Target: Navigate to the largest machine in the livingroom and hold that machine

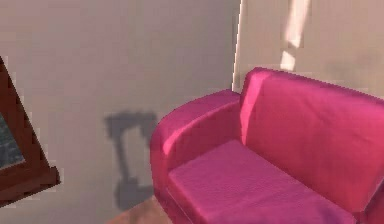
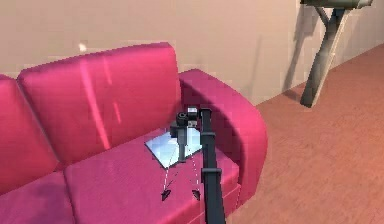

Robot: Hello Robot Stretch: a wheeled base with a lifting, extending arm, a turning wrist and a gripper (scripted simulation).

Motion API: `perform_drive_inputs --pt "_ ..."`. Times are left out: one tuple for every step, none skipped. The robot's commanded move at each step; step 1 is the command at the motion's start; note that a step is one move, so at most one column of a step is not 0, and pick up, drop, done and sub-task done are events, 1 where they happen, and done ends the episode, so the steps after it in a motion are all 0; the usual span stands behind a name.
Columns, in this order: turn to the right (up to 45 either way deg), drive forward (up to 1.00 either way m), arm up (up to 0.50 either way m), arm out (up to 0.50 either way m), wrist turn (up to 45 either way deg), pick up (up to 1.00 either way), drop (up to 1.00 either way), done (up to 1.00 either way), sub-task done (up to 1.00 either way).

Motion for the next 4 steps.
perform_drive_inputs --pt "0.0 0.0 0.0 0.0 45.0 0.0 0.0 0.0 0.0" --pt "0.0 0.0 0.0 0.0 45.0 0.0 0.0 0.0 0.0" --pt "0.0 0.0 0.0 0.0 45.0 0.0 0.0 0.0 0.0" --pt "0.0 0.0 0.0 0.0 9.0 0.0 0.0 0.0 0.0"
